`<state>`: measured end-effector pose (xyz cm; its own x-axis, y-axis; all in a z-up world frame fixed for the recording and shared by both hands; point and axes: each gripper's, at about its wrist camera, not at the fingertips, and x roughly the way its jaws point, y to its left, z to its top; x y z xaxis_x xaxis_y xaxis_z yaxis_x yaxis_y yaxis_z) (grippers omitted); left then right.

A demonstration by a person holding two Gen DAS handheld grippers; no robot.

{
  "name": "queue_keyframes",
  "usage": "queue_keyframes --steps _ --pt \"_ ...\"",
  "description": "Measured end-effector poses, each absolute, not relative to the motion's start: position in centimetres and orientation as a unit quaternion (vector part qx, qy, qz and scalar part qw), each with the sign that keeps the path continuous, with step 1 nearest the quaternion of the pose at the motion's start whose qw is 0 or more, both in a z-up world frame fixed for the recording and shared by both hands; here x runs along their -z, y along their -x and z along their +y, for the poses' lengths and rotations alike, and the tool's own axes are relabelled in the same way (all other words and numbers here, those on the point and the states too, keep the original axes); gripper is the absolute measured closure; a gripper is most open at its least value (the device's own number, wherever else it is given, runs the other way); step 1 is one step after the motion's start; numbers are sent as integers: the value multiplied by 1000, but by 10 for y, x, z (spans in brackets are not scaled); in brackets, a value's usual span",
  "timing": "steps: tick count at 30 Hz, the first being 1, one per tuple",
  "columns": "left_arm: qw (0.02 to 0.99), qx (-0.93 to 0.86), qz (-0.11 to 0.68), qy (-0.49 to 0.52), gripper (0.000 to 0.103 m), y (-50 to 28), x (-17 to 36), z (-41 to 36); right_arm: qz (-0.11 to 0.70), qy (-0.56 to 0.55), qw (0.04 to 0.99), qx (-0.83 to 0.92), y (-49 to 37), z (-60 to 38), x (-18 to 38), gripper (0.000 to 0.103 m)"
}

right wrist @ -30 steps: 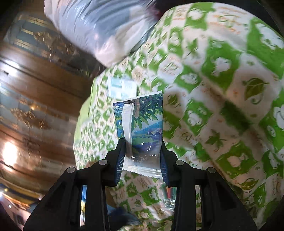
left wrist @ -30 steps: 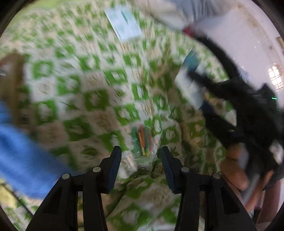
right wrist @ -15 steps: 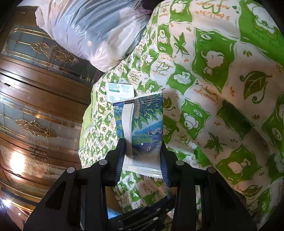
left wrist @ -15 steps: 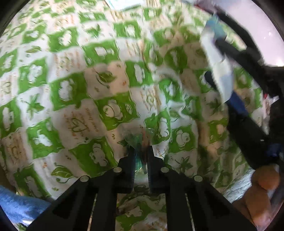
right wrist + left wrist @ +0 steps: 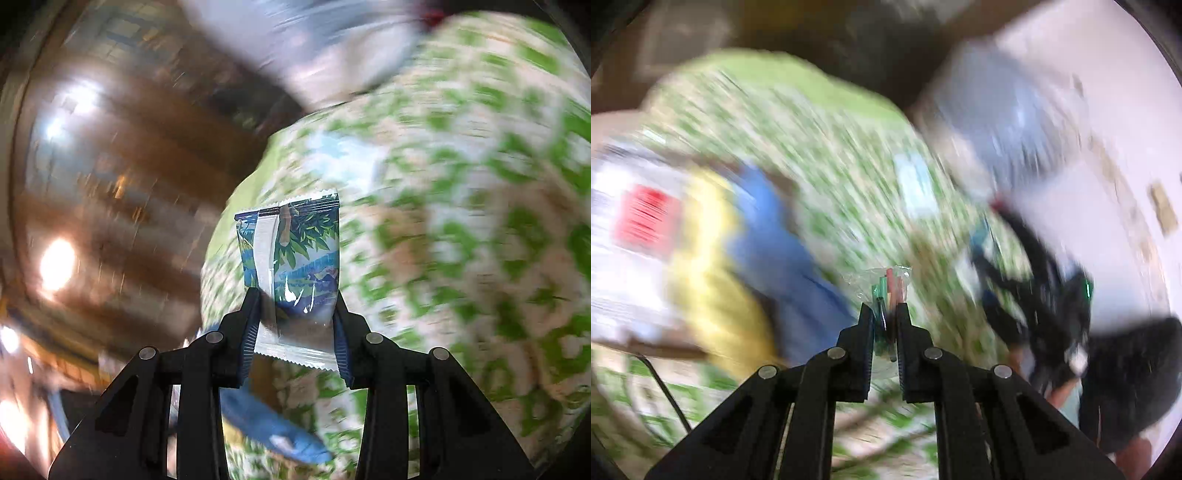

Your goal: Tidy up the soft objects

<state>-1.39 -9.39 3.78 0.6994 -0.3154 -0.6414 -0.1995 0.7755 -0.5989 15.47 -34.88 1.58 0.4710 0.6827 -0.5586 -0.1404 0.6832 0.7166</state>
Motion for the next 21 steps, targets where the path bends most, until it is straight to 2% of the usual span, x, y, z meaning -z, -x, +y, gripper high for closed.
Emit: queue_keyframes --steps 3,9,16,21 --pt "871 -15 341 354 94 36 -50 -46 452 -256 795 -314 -142 -308 -29 67" --pt "855 -63 316 406 94 69 -24 27 477 -179 769 -385 -118 -219 -41 67" --pt "856 -77 322 396 94 63 -14 51 512 -95 748 -412 -113 -98 -26 67" --pt "852 -66 335 398 94 51 2 52 520 -42 752 -403 -101 -68 2 67"
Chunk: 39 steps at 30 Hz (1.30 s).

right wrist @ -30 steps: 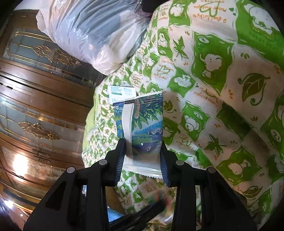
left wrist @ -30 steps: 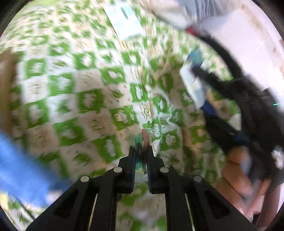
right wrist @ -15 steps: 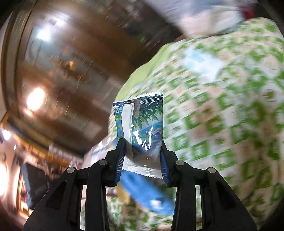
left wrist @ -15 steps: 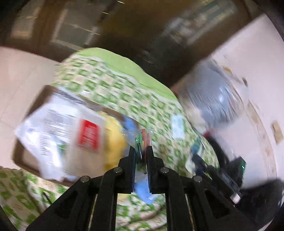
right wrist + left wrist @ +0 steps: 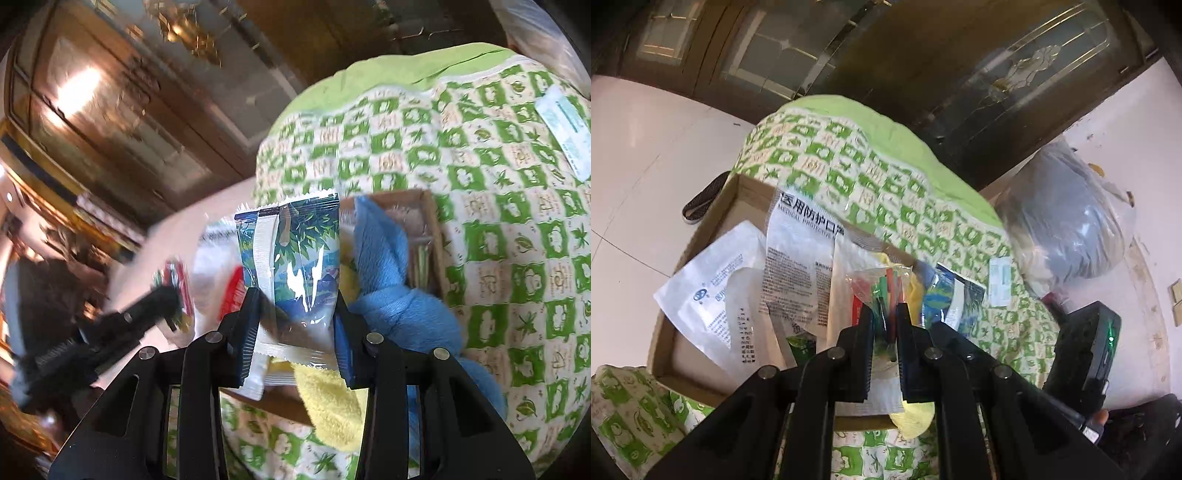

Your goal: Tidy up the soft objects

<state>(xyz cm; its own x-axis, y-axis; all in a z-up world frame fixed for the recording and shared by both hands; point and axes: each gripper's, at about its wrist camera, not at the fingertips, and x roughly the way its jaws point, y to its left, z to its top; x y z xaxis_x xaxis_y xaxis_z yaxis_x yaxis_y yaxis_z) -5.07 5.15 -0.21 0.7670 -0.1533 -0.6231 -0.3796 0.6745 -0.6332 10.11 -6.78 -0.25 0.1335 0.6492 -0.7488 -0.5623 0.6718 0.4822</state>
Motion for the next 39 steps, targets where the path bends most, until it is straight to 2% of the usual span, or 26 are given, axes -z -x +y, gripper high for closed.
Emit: queue_keyframes --steps 8,9,10,12,16,23,32,37,39 --pt "846 -72 330 413 89 47 9 56 475 10 774 -418 -95 -49 9 60" --pt "844 -70 329 418 82 46 9 57 470 14 777 -418 -94 -49 9 55" --pt "843 -72 328 419 69 48 9 57 468 18 779 -416 -93 -49 9 53" --pt "850 -84 320 409 51 51 5 57 462 15 783 -416 -93 -51 6 52" --pt "876 -126 286 367 39 64 -9 50 432 4 804 -409 -87 -62 -7 52" --pt "885 -257 294 255 38 92 -15 8 415 -9 829 -375 -68 -98 -21 52" --pt "878 -296 353 126 38 116 -8 -34 467 19 801 -374 -22 -116 -10 52" --pt "889 -284 337 121 38 114 -11 -34 455 32 808 -374 -11 -111 -19 52" --pt "887 -286 341 126 34 112 -9 -31 449 35 808 -379 -12 -109 -19 52"
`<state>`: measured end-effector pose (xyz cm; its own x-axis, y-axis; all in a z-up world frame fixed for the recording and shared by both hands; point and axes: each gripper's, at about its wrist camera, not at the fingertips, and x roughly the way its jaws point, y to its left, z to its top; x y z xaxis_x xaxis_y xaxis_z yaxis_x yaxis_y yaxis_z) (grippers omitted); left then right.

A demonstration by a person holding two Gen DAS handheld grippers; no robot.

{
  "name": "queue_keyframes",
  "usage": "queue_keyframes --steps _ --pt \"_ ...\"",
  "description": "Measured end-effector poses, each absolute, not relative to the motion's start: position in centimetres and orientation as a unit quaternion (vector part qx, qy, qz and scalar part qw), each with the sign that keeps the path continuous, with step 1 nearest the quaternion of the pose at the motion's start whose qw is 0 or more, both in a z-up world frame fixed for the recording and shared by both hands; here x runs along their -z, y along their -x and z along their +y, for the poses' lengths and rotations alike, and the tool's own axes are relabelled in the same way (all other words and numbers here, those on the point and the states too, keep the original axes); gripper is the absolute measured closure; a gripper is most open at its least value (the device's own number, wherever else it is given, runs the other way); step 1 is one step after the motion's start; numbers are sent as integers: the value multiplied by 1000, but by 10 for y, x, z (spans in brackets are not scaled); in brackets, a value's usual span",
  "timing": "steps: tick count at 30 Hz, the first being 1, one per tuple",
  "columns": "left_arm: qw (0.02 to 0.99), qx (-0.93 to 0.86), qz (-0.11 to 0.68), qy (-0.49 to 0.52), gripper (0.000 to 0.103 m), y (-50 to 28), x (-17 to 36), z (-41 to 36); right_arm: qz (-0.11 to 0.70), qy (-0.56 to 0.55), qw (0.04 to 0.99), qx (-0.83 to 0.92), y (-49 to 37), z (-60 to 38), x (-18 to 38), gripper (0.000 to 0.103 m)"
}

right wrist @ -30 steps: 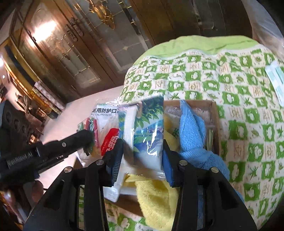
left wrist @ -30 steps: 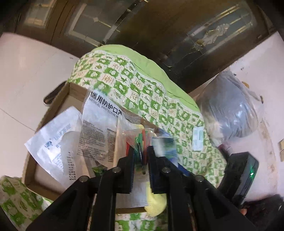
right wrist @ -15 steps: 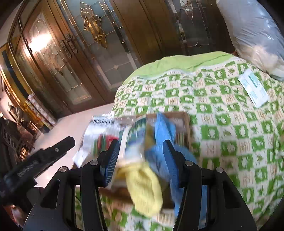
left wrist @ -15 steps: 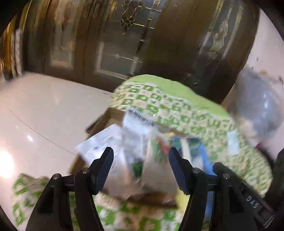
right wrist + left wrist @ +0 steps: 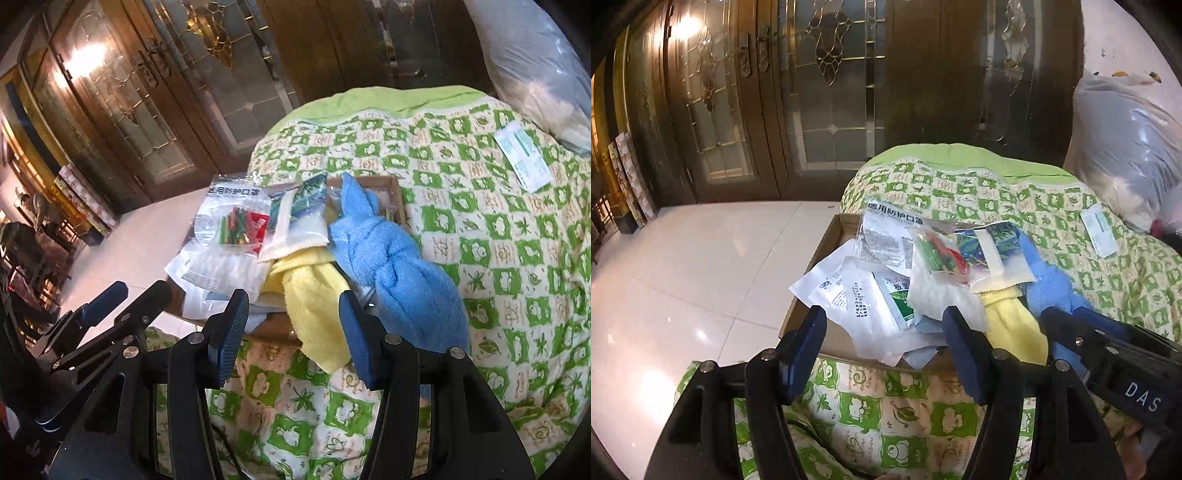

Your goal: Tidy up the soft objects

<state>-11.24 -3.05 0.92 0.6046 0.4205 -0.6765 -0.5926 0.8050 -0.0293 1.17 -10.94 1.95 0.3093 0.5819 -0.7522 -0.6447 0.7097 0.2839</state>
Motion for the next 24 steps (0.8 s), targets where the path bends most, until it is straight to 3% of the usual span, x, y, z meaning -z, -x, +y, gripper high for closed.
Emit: queue_keyframes --steps 3,24 --pt "881 -297 348 124 30 112 -6 -31 449 43 809 -376 -16 -109 -15 52" --pt "877 -301 357 109 29 110 -3 -32 483 53 794 -365 -24 -104 -1 52"
